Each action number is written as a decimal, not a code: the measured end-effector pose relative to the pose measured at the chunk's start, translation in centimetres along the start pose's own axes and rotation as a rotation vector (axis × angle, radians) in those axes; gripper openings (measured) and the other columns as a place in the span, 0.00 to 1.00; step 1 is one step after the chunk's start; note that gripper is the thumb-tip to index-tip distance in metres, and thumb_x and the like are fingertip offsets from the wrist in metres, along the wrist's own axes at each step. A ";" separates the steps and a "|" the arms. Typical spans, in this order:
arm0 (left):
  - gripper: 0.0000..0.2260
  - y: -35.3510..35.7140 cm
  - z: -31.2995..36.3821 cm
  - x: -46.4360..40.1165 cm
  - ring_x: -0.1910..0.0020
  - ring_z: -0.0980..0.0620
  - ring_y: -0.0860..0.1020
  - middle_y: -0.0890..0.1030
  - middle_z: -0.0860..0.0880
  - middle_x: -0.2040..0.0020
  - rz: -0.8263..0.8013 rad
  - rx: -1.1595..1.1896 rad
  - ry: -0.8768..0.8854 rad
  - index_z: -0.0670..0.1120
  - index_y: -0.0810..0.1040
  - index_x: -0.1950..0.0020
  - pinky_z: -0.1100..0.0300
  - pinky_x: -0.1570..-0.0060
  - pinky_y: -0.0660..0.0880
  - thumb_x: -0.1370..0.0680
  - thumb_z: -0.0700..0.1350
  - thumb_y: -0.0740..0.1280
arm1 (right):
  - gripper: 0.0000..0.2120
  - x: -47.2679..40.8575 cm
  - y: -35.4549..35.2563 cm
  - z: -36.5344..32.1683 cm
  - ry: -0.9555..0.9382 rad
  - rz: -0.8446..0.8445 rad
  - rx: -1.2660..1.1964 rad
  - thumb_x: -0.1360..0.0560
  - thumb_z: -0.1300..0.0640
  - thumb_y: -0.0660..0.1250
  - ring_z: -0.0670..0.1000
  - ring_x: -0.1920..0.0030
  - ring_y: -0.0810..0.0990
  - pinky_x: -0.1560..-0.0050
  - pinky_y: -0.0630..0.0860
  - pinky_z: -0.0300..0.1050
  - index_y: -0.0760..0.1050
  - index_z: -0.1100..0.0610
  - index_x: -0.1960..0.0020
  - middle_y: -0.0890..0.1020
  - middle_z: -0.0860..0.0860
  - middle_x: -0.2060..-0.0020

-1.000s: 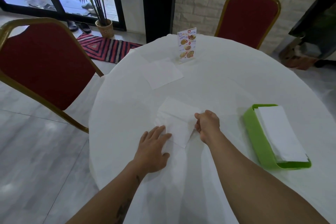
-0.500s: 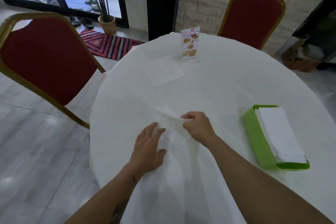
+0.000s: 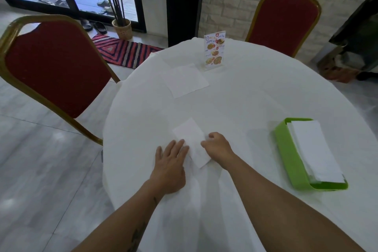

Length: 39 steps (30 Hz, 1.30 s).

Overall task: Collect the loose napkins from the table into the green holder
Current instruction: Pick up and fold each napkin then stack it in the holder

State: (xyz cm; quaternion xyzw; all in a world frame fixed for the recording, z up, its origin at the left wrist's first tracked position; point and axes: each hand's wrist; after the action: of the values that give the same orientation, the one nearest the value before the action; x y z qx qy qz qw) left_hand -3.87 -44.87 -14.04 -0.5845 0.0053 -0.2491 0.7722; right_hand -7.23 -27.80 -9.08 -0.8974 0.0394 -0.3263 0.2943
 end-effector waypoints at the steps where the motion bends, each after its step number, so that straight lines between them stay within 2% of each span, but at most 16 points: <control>1: 0.30 0.0 -0.1 0.0 0.22 0.49 0.38 0.42 0.52 0.20 0.001 0.000 0.006 0.52 0.47 0.21 0.42 0.25 0.38 0.21 0.45 0.55 | 0.16 -0.1 -0.1 -0.4 0.052 -0.020 -0.085 0.25 0.54 0.65 0.55 0.46 0.78 0.44 0.76 0.50 0.75 0.59 0.40 0.80 0.52 0.45; 3: 0.29 -0.1 -0.5 0.1 0.22 0.49 0.39 0.43 0.53 0.20 0.000 -0.005 0.025 0.52 0.48 0.22 0.42 0.25 0.39 0.21 0.45 0.55 | 0.13 -0.3 -0.2 -0.7 0.098 -0.038 -0.164 0.24 0.52 0.66 0.57 0.47 0.80 0.42 0.77 0.52 0.78 0.61 0.45 0.82 0.55 0.48; 6: 0.30 -0.7 -0.8 0.5 0.22 0.50 0.40 0.45 0.54 0.20 -0.023 0.018 0.050 0.53 0.50 0.22 0.42 0.25 0.39 0.22 0.43 0.56 | 0.13 -0.2 0.0 -0.6 0.010 0.053 -0.129 0.25 0.55 0.66 0.57 0.50 0.82 0.46 0.78 0.52 0.81 0.64 0.49 0.85 0.56 0.52; 8: 0.30 -1.1 -0.6 0.6 0.22 0.51 0.43 0.49 0.55 0.20 -0.025 0.078 0.050 0.54 0.52 0.22 0.42 0.25 0.41 0.23 0.43 0.57 | 0.09 0.0 -0.1 -0.4 -0.065 0.114 -0.047 0.26 0.58 0.64 0.56 0.57 0.82 0.56 0.78 0.49 0.80 0.63 0.58 0.84 0.55 0.61; 10: 0.28 -1.3 -0.3 0.4 0.22 0.52 0.50 0.55 0.56 0.21 0.015 0.182 0.021 0.55 0.56 0.23 0.40 0.25 0.46 0.23 0.43 0.58 | 0.08 0.2 -0.5 0.0 -0.109 0.135 0.045 0.28 0.61 0.63 0.52 0.65 0.77 0.64 0.72 0.45 0.77 0.59 0.65 0.79 0.50 0.69; 12: 0.26 -1.7 0.2 -0.1 0.25 0.52 0.59 0.62 0.55 0.24 0.089 0.318 -0.013 0.54 0.62 0.26 0.43 0.26 0.55 0.24 0.43 0.59 | 0.07 0.4 -1.4 0.8 -0.136 0.151 0.058 0.28 0.62 0.64 0.50 0.66 0.76 0.66 0.70 0.43 0.77 0.60 0.64 0.79 0.48 0.69; 15: 0.22 -2.8 2.3 -1.0 0.31 0.51 0.69 0.70 0.52 0.29 0.186 0.526 -0.039 0.50 0.69 0.30 0.57 0.32 0.66 0.25 0.40 0.61 | 0.06 1.3 -3.8 1.7 -0.218 0.179 0.018 0.27 0.60 0.66 0.50 0.62 0.80 0.63 0.73 0.43 0.80 0.57 0.61 0.83 0.49 0.65; 18: 0.20 -4.1 5.7 -2.0 0.36 0.53 0.72 0.74 0.52 0.34 0.274 0.619 -0.023 0.50 0.73 0.33 0.65 0.40 0.66 0.24 0.37 0.62 | 0.06 2.3 -7.6 2.4 -0.315 0.233 -0.032 0.27 0.59 0.67 0.47 0.64 0.78 0.64 0.71 0.40 0.80 0.55 0.62 0.81 0.46 0.67; 22: 0.19 -4.7 11.6 -3.6 0.41 0.57 0.74 0.75 0.56 0.40 0.360 0.708 0.094 0.53 0.75 0.38 0.66 0.45 0.68 0.24 0.34 0.62 | 0.06 3.4 -14.8 4.5 -0.350 0.332 -0.219 0.29 0.57 0.69 0.47 0.67 0.76 0.62 0.73 0.44 0.79 0.54 0.65 0.79 0.45 0.70; 25: 0.19 -4.3 16.6 -4.2 0.43 0.58 0.75 0.73 0.56 0.40 0.381 0.718 0.182 0.52 0.76 0.39 0.72 0.49 0.69 0.25 0.33 0.61 | 0.05 3.7 -20.5 8.1 -0.259 0.423 -0.335 0.30 0.59 0.70 0.47 0.65 0.79 0.60 0.75 0.43 0.82 0.54 0.63 0.83 0.46 0.67; 28: 0.19 -3.1 21.2 -4.2 0.44 0.58 0.75 0.70 0.55 0.38 0.342 0.691 0.213 0.51 0.75 0.39 0.76 0.50 0.69 0.25 0.33 0.61 | 0.05 3.0 -24.4 12.8 -0.087 0.420 -0.296 0.31 0.60 0.70 0.51 0.60 0.81 0.58 0.74 0.43 0.83 0.61 0.58 0.82 0.49 0.65; 30: 0.20 -2.1 23.5 -4.3 0.43 0.57 0.74 0.69 0.54 0.37 0.294 0.653 0.213 0.52 0.75 0.38 0.71 0.45 0.70 0.25 0.34 0.62 | 0.07 2.7 -25.5 14.8 -0.001 0.409 -0.235 0.31 0.61 0.67 0.59 0.57 0.82 0.59 0.76 0.46 0.81 0.65 0.59 0.81 0.56 0.65; 31: 0.20 -1.6 24.5 -4.3 0.43 0.57 0.74 0.68 0.54 0.36 0.270 0.633 0.212 0.53 0.74 0.37 0.66 0.43 0.72 0.26 0.35 0.62 | 0.06 2.7 -25.7 15.3 0.016 0.409 -0.207 0.31 0.62 0.66 0.62 0.60 0.80 0.62 0.75 0.48 0.79 0.64 0.63 0.78 0.59 0.68; 33: 0.20 -1.0 26.3 -4.4 0.41 0.55 0.73 0.66 0.54 0.34 0.229 0.593 0.207 0.52 0.74 0.36 0.60 0.40 0.72 0.26 0.36 0.62 | 0.11 2.9 -26.0 15.7 0.011 0.394 -0.171 0.32 0.63 0.63 0.56 0.69 0.71 0.68 0.65 0.45 0.68 0.56 0.72 0.69 0.53 0.74; 35: 0.21 -0.5 27.7 -4.4 0.39 0.54 0.73 0.65 0.53 0.32 0.197 0.559 0.204 0.51 0.73 0.35 0.58 0.38 0.72 0.26 0.37 0.62 | 0.15 3.0 -26.4 16.0 -0.003 0.375 -0.165 0.33 0.64 0.61 0.51 0.71 0.64 0.69 0.58 0.43 0.61 0.52 0.73 0.64 0.48 0.75; 39: 0.22 0.0 29.6 -4.7 0.35 0.52 0.71 0.65 0.51 0.30 0.159 0.516 0.184 0.49 0.72 0.33 0.54 0.35 0.70 0.27 0.38 0.62 | 0.13 3.3 -27.0 16.6 -0.010 0.365 -0.181 0.35 0.64 0.59 0.51 0.70 0.61 0.69 0.55 0.44 0.58 0.52 0.72 0.61 0.49 0.74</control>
State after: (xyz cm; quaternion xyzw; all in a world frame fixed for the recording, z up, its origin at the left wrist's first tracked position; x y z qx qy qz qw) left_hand 0.87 -16.40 -5.96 -0.3413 0.0577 -0.2327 0.9089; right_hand 2.13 1.91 -2.45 -0.8998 0.2293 -0.2580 0.2668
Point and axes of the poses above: each hand's wrist, its own x-axis away from the middle knuckle, its own y-axis out of the palm, z = x × y
